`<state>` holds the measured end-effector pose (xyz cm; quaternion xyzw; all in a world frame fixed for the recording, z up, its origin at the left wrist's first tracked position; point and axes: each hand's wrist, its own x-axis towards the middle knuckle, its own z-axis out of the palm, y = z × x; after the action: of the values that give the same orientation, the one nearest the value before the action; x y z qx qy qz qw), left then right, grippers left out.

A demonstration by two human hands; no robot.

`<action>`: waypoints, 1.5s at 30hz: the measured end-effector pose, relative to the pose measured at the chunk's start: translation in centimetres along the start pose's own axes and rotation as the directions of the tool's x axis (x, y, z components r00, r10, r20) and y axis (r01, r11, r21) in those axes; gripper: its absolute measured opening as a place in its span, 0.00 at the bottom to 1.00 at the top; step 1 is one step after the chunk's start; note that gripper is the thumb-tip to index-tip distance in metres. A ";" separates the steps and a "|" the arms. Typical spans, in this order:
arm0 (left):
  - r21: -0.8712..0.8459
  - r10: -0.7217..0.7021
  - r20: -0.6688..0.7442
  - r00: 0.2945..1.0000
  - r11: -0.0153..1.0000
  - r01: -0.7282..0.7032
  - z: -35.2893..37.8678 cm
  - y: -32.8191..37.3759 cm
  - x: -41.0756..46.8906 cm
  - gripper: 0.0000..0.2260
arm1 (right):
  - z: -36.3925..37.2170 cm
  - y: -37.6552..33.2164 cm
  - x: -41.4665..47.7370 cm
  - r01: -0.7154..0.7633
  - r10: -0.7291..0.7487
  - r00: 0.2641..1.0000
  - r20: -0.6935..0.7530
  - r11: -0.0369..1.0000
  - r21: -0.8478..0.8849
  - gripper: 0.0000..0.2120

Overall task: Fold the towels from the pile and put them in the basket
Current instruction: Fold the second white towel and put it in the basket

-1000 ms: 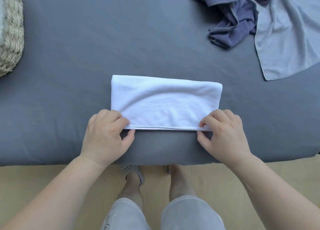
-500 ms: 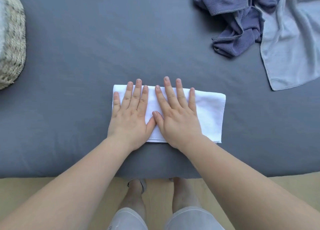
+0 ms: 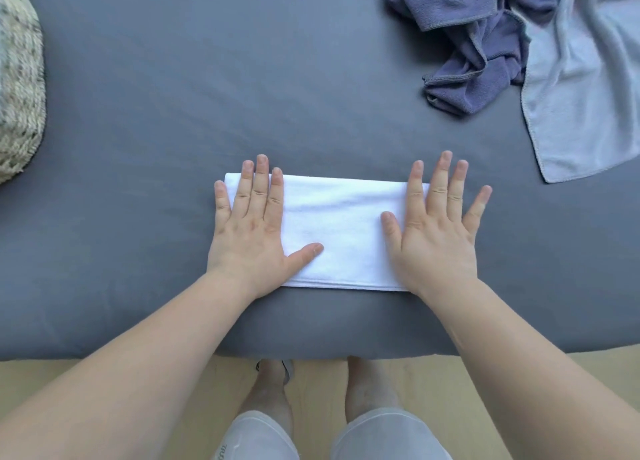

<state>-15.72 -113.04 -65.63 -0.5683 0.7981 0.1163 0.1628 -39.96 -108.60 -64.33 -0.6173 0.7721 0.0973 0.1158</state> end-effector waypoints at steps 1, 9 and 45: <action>-0.005 0.003 -0.005 1.000 1.000 -0.003 0.0 0.0 0.0 0.51 | -0.6 -1.2 -0.2 0.033 -0.033 0.998 -0.053 0.999 0.012 0.35; -0.023 0.022 -0.018 1.000 0.999 -0.022 -0.1 -0.4 -0.4 0.49 | 2.1 -6.4 -1.2 0.238 -0.239 0.971 0.016 0.971 0.035 0.33; -0.818 0.098 0.178 0.979 0.568 0.092 -2.9 -6.5 -5.9 0.35 | 2.2 -10.5 -1.7 0.018 -0.022 0.998 0.065 0.998 0.066 0.37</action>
<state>-8.15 -111.12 -60.65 -0.5624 0.6323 0.5314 -0.0395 -29.26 -108.72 -65.96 -0.6174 0.7644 0.0911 0.1623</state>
